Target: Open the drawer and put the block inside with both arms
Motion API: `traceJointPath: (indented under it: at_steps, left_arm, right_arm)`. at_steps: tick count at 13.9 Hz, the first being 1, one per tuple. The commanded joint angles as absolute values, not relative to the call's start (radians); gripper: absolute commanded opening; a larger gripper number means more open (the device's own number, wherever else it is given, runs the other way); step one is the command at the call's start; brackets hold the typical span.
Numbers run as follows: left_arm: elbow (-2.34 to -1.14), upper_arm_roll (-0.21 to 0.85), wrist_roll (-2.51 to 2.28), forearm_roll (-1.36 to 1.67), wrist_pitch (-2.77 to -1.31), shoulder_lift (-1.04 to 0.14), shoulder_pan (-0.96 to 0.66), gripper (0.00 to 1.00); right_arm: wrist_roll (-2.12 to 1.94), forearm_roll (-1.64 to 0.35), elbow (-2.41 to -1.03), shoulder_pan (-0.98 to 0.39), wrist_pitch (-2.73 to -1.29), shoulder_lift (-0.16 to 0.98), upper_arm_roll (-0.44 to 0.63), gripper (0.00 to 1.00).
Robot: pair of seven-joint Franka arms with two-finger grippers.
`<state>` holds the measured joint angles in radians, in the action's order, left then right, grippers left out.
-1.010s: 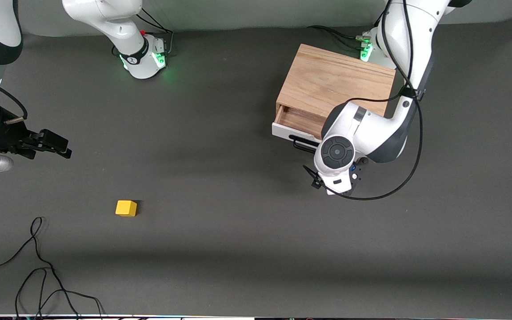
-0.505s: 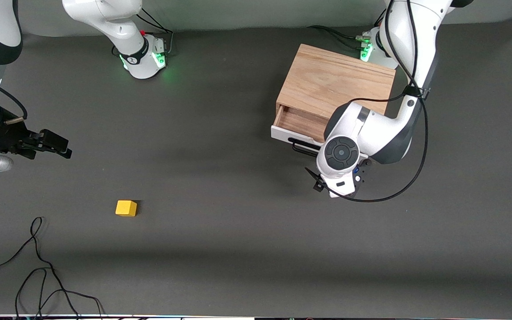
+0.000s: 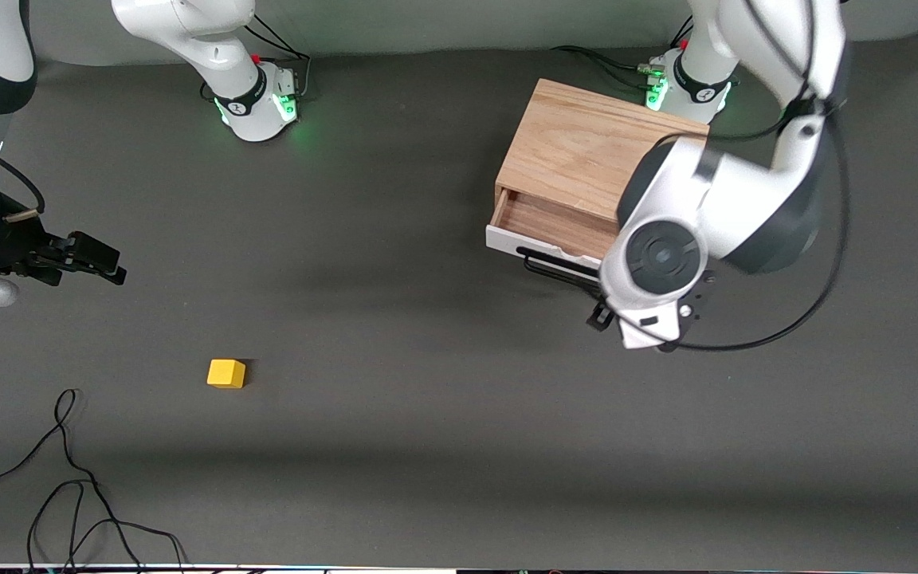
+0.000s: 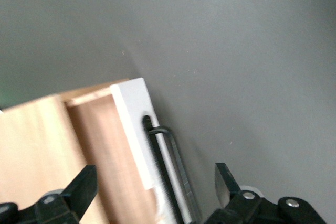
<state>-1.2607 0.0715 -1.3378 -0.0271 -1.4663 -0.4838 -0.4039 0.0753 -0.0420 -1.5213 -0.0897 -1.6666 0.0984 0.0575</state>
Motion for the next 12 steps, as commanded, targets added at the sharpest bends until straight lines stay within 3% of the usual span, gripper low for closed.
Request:
traceJointPath:
  at_steps: [1,9,12]
  left_arm:
    - [-1.220,0.075,-1.087,-0.029,-1.370,-0.393,-0.335,0.99]
    - [-1.233,0.069,-0.255,-0.043,-1.373,-0.221,-0.152,0.99]
    - [-1.348,0.071,-0.184,-0.041,-1.434,-0.145,-0.124,0.99]
  right_arm:
    - [0.060,-0.057,-1.491,-0.089,-1.663,0.120,0.064,1.00]
    - [0.060,-0.068,-1.493,-0.092,-1.776,0.253,0.061,1.00]
    - [0.051,-0.069,-1.502,-0.092,-1.880,0.371,0.063,1.00]
